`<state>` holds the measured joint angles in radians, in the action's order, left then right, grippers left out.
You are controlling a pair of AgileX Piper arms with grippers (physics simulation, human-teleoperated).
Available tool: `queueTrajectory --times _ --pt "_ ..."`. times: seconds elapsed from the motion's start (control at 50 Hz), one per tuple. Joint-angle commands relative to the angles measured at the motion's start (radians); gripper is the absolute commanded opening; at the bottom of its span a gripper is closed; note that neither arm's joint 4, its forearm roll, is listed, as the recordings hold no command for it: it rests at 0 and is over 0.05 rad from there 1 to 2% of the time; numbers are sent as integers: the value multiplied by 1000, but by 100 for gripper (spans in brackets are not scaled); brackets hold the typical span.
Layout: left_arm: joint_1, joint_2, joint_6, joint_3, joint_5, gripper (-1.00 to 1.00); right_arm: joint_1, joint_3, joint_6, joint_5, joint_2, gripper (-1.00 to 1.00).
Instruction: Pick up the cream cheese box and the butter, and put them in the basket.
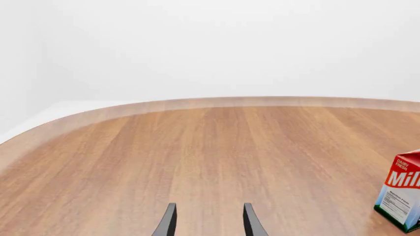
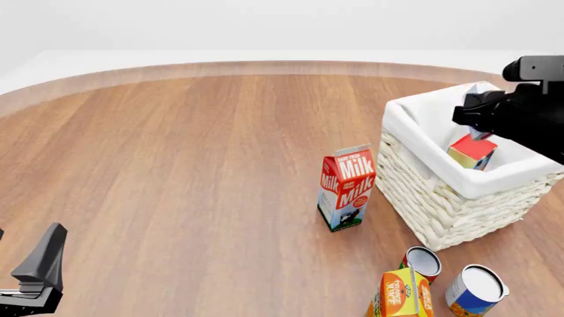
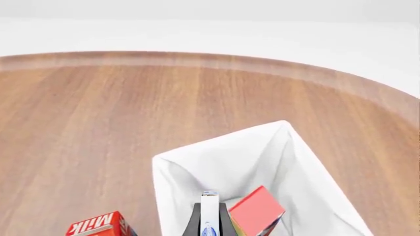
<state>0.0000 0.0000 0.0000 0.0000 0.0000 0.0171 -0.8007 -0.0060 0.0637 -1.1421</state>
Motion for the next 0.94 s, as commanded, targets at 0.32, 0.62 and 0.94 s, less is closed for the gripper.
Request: queueTrajectory --times 0.32,0.62,0.94 --pt "0 0 0 0 0 100 -19 -2 -15 -26 8 100" --pt "0 0 0 0 0 100 17 -6 -11 -7 31 100" --pt "0 0 0 0 0 100 184 -200 -15 218 244 100"
